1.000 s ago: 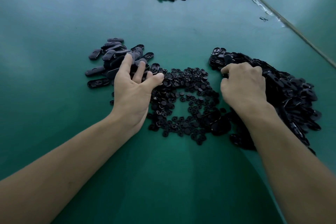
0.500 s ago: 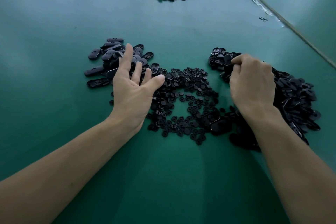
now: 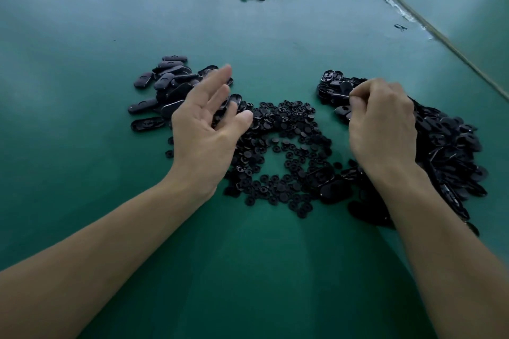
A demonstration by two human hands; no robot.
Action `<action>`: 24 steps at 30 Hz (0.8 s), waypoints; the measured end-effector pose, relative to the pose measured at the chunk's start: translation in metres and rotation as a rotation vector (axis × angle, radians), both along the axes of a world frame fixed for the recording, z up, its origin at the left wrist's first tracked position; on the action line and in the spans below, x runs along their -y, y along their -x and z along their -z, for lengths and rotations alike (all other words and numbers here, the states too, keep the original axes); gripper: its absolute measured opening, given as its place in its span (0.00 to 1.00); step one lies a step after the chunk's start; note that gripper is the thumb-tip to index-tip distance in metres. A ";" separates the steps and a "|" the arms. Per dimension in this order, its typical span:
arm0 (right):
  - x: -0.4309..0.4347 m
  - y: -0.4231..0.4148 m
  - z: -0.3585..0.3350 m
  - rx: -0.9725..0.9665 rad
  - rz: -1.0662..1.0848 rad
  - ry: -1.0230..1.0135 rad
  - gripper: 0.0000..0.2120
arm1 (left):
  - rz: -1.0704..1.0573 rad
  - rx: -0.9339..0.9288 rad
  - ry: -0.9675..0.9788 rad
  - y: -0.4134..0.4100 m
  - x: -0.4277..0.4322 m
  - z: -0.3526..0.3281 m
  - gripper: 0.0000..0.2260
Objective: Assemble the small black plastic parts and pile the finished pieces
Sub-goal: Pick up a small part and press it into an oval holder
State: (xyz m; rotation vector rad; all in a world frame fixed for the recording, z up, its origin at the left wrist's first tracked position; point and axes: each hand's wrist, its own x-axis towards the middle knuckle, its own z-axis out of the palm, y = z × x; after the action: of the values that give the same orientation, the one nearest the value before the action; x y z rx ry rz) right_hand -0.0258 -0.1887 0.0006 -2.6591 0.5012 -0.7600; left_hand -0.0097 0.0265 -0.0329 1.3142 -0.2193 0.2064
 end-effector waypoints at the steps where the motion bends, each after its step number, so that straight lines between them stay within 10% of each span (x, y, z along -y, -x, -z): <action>1: 0.000 0.000 -0.001 -0.009 0.010 -0.016 0.06 | 0.031 0.015 -0.001 0.001 0.000 0.000 0.23; 8: 0.002 -0.004 -0.001 -0.245 -0.014 -0.161 0.08 | 0.225 0.152 -0.110 0.009 0.002 0.000 0.10; 19: 0.003 -0.001 -0.005 -0.217 -0.118 -0.612 0.11 | -0.085 0.306 -0.216 0.016 0.006 -0.008 0.07; 24: -0.017 0.010 -0.014 -0.177 -0.338 -1.150 0.09 | -0.061 0.207 -0.254 0.013 0.005 -0.007 0.04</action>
State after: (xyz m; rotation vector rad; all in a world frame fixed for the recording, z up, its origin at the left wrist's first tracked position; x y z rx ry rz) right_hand -0.0361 -0.1720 0.0146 -1.6425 0.3479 -0.0461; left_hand -0.0227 0.0219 -0.0262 1.5541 -0.3905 0.3766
